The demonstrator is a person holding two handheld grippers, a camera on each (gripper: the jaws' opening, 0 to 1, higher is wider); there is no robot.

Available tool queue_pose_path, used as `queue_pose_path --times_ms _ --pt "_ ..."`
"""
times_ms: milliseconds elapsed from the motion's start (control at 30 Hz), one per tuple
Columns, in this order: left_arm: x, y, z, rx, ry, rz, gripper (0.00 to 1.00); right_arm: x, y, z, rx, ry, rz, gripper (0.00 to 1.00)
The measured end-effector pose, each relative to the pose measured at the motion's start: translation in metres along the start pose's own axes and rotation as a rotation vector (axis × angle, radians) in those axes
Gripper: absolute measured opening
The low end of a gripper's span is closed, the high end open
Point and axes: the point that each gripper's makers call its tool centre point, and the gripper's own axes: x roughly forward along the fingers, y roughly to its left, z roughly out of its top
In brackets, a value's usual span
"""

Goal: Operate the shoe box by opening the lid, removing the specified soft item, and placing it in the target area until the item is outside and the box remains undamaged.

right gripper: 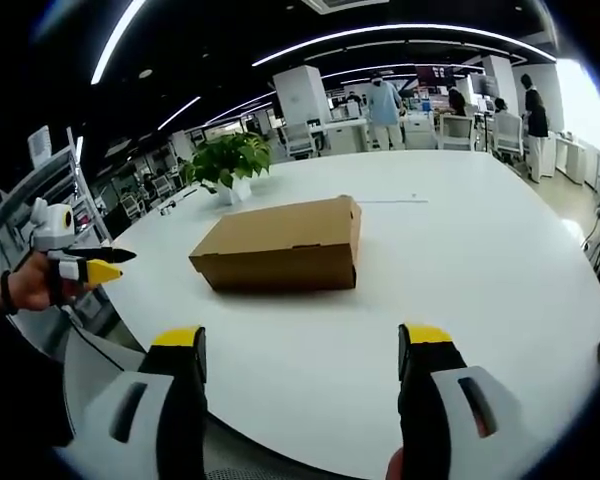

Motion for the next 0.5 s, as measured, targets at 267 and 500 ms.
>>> queue_pose_path --times_ms 267,500 --pt "0.0007 0.0023 -0.0011 -0.002 0.003 0.003 0.83 0.0019 -0.0001 -0.0017 0.005 0.006 0.002 0.74" --pt "0.0034 0.0075 0.0008 0.002 0.006 0.006 0.83 0.0073 0.0008 -0.0001 0.001 0.011 0.008 0.73"
